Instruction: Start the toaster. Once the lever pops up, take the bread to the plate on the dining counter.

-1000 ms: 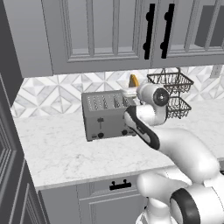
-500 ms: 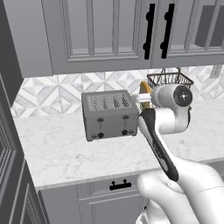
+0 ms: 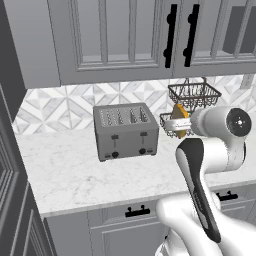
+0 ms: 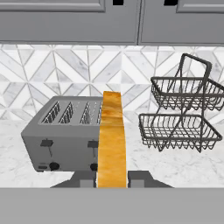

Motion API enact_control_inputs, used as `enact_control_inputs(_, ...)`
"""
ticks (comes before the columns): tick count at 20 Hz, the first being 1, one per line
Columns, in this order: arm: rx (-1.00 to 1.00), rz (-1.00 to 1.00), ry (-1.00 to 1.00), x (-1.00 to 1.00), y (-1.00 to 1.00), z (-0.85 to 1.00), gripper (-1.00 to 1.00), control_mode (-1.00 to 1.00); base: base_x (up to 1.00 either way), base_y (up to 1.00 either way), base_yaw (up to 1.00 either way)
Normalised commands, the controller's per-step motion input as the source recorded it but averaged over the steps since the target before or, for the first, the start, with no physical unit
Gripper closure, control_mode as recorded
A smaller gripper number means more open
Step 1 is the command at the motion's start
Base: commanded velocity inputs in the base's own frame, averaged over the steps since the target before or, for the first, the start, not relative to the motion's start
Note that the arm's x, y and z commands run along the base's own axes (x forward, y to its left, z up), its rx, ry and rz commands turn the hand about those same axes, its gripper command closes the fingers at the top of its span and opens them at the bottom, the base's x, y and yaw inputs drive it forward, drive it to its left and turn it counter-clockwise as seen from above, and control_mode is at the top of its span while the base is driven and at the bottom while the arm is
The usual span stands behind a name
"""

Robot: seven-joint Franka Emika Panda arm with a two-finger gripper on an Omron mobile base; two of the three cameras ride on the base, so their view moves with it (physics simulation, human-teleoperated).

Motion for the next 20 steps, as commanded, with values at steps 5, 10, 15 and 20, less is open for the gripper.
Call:
enact_control_inputs(5, 0.0, -0.03, 0.01, -0.67, -0.16, 0.02, 1.0, -1.0, 0.0, 0.0, 0.0)
enact_control_inputs(10, 0.0, -0.1, 0.04, -0.54, 0.0, 0.01, 1.0, -1.0, 0.0, 0.0, 0.0)
enact_control_inputs(15, 0.0, -0.03, 0.0, -0.42, -0.18, 0.0, 1.0, -1.0, 0.0, 0.0, 0.0)
enact_control_inputs(20, 0.0, 0.0, 0.0, -0.23, -0.17, 0.0, 1.0, -1.0, 0.0, 0.0, 0.0)
